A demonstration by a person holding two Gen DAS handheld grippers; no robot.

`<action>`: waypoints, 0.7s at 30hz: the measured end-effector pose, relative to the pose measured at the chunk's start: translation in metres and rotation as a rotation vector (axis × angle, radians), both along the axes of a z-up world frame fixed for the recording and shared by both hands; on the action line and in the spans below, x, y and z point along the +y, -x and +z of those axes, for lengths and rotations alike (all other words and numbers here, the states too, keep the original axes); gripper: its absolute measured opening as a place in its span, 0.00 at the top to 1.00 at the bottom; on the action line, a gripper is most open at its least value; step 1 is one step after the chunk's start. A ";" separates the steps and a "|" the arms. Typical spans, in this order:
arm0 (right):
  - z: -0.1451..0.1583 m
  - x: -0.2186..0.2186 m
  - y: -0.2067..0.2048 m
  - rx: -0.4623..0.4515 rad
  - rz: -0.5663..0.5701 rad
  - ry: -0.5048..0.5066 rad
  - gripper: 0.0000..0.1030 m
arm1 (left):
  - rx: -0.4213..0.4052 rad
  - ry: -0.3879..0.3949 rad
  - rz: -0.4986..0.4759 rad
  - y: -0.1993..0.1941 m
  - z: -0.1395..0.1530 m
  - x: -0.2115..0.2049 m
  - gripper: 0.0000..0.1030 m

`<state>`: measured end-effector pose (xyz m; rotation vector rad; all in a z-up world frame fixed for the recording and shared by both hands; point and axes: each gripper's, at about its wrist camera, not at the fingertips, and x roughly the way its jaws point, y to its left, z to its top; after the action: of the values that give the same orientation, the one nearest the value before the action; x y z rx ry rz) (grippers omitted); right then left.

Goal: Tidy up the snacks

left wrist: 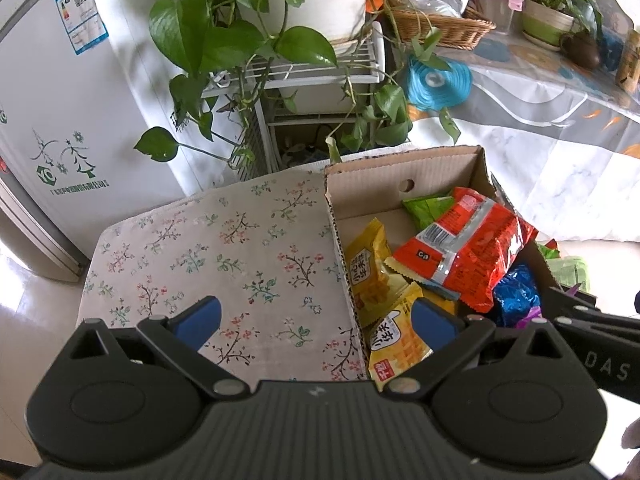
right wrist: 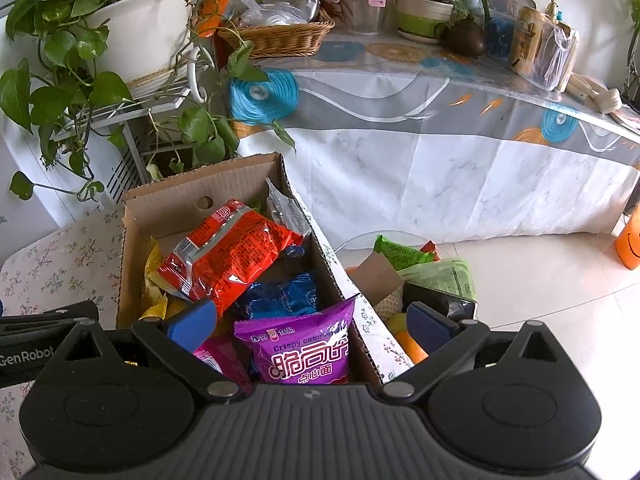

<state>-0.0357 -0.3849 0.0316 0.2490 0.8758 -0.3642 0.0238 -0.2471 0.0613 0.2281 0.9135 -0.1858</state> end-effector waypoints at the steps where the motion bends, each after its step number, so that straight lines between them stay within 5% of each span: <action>1: 0.000 0.001 0.000 0.002 0.000 0.000 0.00 | -0.002 -0.004 -0.002 0.000 0.000 0.000 0.02; 21: -0.004 0.000 -0.001 0.012 -0.001 -0.017 0.00 | -0.001 0.001 -0.008 0.001 -0.004 0.001 0.03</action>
<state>-0.0348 -0.3853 0.0276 0.2628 0.8911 -0.3594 0.0228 -0.2460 0.0573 0.2315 0.9120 -0.1939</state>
